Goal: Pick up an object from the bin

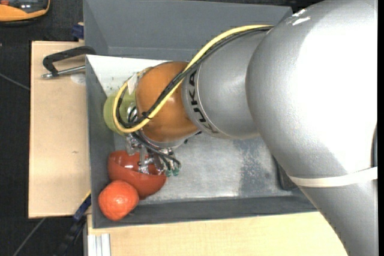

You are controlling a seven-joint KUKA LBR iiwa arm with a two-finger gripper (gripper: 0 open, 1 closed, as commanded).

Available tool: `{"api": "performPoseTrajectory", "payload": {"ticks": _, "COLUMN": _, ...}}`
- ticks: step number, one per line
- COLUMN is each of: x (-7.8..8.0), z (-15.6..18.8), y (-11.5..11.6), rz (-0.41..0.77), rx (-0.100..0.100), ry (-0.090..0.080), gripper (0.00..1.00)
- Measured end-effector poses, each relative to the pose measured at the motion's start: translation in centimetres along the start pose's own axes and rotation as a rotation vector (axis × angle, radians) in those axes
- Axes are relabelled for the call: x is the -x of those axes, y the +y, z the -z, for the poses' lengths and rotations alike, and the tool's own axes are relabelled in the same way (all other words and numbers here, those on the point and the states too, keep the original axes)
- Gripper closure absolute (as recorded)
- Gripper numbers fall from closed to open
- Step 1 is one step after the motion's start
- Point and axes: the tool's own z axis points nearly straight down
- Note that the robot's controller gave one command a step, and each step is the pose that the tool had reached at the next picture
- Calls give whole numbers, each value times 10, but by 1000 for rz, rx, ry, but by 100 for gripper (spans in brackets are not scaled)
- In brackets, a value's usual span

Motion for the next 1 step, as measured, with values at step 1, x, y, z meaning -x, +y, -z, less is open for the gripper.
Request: {"api": "performPoseTrajectory", "payload": {"ticks": 1, "x": -1, "z": -2, "y": 0, "rz": -2, "rx": 2, "ry": 3, "gripper": 100}}
